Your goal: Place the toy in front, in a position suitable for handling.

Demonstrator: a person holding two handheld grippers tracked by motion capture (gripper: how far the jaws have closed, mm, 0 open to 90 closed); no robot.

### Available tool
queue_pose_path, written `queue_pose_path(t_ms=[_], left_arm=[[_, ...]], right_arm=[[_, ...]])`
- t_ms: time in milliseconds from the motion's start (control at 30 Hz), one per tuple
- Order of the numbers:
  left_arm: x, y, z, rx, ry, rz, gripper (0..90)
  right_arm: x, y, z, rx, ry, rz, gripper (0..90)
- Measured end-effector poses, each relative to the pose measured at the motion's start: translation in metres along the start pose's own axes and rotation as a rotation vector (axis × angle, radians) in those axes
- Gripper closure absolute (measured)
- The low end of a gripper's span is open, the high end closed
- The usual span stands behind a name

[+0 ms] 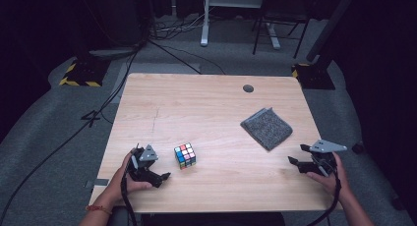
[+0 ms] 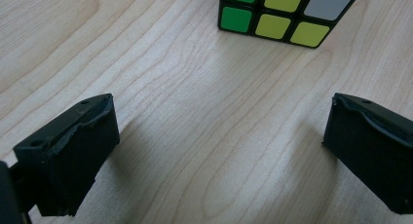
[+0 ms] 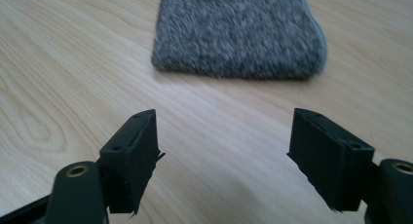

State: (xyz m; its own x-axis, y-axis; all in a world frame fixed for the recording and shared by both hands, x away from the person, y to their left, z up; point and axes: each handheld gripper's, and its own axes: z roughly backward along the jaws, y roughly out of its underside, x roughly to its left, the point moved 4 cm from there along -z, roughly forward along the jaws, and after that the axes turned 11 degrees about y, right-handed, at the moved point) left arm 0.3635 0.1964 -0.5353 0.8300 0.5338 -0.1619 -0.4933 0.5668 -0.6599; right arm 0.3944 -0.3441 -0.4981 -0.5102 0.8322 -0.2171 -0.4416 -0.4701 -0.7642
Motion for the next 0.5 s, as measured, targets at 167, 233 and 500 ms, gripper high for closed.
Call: queue_pose_path(t_ms=[167, 233, 500], left_arm=[[-0.001, -0.002, -0.002, 0.002, 0.01, -0.013, 0.0], [-0.002, -0.002, -0.002, 0.002, 0.011, -0.01, 0.0], [-0.003, -0.004, -0.004, 0.003, 0.019, -0.028, 0.3]], right_arm=[[0.011, -0.028, -0.014, -0.018, -0.049, 0.061, 28.7], [0.012, -0.034, -0.017, -0.023, -0.052, 0.068, 28.9], [0.013, -0.06, -0.057, 0.002, -0.053, 0.066, 36.5]])
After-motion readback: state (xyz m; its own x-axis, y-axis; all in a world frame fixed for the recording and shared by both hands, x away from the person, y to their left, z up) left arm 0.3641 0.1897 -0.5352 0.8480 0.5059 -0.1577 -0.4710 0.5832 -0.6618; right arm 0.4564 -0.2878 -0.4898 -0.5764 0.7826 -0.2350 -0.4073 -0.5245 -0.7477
